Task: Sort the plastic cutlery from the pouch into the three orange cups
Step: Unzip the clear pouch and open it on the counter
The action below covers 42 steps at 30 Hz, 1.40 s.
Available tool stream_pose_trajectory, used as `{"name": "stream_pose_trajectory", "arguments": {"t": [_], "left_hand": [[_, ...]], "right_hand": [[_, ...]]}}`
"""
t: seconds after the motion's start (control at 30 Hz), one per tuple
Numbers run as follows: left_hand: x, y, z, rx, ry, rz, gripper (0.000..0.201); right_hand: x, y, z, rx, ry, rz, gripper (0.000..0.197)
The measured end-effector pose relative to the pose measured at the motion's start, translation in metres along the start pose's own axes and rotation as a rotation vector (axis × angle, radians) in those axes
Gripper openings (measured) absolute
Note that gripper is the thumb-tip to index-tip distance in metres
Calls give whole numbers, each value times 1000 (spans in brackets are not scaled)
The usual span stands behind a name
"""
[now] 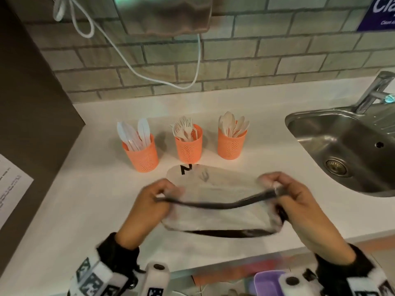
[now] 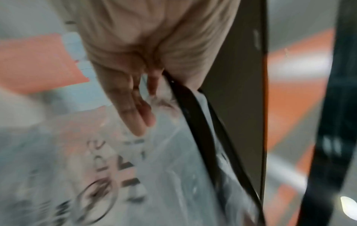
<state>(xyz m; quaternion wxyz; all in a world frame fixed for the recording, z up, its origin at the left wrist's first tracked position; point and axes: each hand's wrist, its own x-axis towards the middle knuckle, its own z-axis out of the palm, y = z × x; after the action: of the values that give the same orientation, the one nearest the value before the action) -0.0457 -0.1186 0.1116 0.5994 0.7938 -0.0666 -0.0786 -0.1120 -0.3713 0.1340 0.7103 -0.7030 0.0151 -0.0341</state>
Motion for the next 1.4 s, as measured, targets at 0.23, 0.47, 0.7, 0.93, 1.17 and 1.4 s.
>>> {"name": "stream_pose_trajectory", "arguments": {"t": [0.23, 0.47, 0.7, 0.93, 1.17, 1.4], "left_hand": [[12, 5, 9, -769, -13, -195, 25], [15, -18, 8, -355, -8, -282, 27], [-1, -52, 20, 161, -497, -257, 32], [28, -60, -2, -905, -283, -466, 42], [46, -67, 26, -1030, -277, -437, 38], [20, -77, 37, -515, -625, -604, 40]], "right_hand": [[-18, 33, -3, -286, -626, 294, 27], [7, 24, -24, 463, -433, 301, 29], [45, 45, 1, 975, -138, 302, 34], [30, 68, -11, 88, -362, 297, 56], [27, 64, -7, 105, -608, 406, 42], [55, 77, -18, 1003, -157, 414, 41]]}}
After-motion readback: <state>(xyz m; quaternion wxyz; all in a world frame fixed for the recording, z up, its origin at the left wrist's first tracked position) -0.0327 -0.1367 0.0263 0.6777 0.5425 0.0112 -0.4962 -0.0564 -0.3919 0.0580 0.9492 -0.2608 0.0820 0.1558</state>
